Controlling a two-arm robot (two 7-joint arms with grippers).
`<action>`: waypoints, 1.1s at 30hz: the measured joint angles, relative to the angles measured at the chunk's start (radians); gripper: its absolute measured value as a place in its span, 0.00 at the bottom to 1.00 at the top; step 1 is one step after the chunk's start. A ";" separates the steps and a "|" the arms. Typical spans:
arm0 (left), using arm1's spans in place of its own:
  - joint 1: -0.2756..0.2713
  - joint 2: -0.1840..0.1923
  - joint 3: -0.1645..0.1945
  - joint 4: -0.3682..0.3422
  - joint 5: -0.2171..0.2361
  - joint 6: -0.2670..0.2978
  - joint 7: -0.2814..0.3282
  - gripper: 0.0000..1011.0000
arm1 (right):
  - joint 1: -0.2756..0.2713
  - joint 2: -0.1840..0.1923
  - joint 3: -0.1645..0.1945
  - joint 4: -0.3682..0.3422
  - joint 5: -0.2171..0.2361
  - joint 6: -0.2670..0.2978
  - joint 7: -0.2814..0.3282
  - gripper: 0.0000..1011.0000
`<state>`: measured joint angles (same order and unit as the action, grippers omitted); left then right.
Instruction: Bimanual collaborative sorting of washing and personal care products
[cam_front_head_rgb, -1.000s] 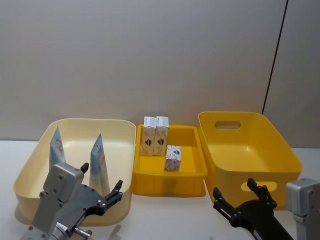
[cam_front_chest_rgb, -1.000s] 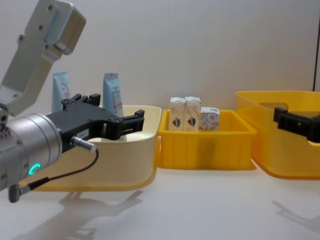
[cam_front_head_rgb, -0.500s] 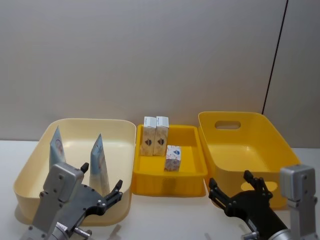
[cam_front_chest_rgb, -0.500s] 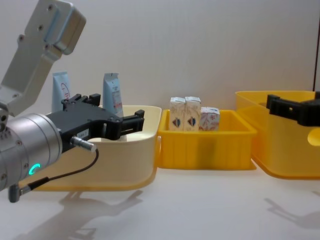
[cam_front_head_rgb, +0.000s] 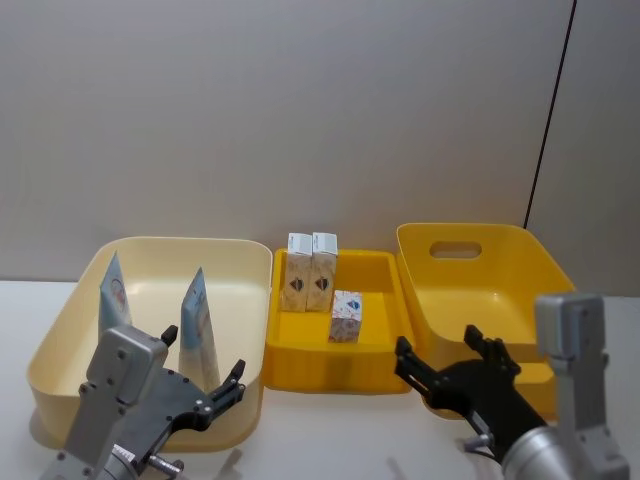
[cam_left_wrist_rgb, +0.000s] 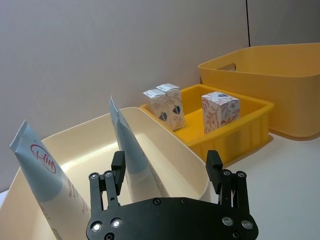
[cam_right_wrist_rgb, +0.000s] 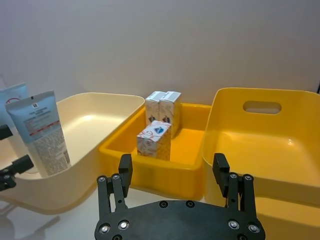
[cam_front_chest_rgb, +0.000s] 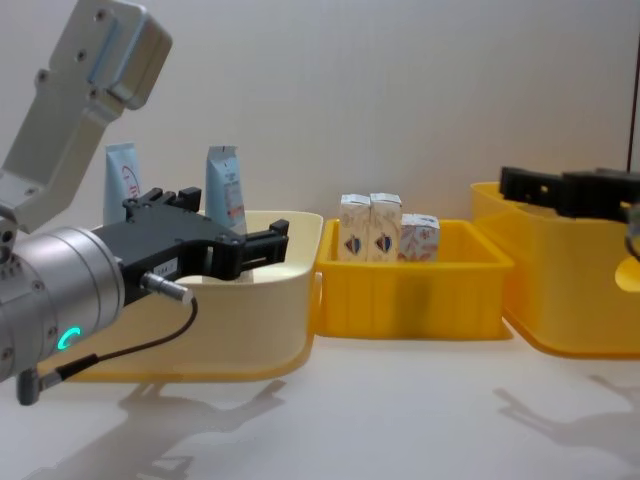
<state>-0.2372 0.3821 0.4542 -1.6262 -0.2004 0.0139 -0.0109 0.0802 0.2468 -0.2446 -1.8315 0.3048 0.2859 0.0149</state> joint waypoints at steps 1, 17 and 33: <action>0.000 0.000 0.000 0.000 0.000 0.000 0.000 0.99 | 0.006 -0.003 -0.002 0.000 0.001 0.008 0.000 0.99; 0.000 0.000 0.000 0.000 0.000 0.000 0.000 0.99 | 0.155 -0.039 -0.081 0.055 -0.068 0.169 -0.023 0.99; 0.000 0.000 0.000 0.000 0.000 0.000 0.000 0.99 | 0.329 -0.128 -0.111 0.245 -0.119 0.307 -0.073 0.99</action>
<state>-0.2372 0.3822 0.4542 -1.6262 -0.2004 0.0139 -0.0110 0.4096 0.1185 -0.3560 -1.5867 0.1861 0.5927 -0.0582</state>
